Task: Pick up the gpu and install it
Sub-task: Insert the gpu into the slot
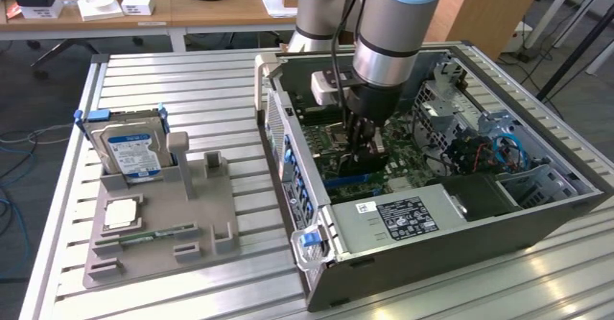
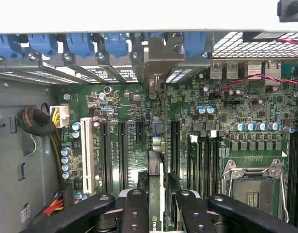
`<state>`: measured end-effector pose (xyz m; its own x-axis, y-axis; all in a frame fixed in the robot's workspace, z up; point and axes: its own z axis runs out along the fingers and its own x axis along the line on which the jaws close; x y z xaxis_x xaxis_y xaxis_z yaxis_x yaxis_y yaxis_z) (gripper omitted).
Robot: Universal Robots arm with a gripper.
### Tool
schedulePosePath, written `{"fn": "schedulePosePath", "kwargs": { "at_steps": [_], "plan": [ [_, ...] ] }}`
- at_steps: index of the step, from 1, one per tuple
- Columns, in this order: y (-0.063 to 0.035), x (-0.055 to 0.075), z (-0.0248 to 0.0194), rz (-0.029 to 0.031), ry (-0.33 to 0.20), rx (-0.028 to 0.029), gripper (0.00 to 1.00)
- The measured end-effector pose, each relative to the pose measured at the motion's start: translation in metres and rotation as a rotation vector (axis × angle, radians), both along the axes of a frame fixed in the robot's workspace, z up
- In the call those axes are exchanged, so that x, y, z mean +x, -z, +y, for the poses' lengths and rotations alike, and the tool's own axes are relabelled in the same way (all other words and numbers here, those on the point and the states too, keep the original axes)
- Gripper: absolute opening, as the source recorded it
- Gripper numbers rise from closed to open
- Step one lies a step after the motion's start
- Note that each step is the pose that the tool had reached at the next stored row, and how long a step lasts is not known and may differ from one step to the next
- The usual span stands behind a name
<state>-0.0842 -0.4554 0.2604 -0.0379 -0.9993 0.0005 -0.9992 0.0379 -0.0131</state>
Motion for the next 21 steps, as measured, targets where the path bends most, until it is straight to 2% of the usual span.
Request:
{"fn": "schedulePosePath", "kwargs": {
  "at_steps": [4,15,21],
  "plan": [
    [0.0001,0.0,-0.0013,-0.0001,0.0,0.0001,0.26],
    [-0.0003,0.0008,-0.0013,0.0,0.0,0.0,0.26],
    [-0.0002,0.0008,-0.0018,-0.0001,-0.019,0.0002,0.26]
  ]
}}
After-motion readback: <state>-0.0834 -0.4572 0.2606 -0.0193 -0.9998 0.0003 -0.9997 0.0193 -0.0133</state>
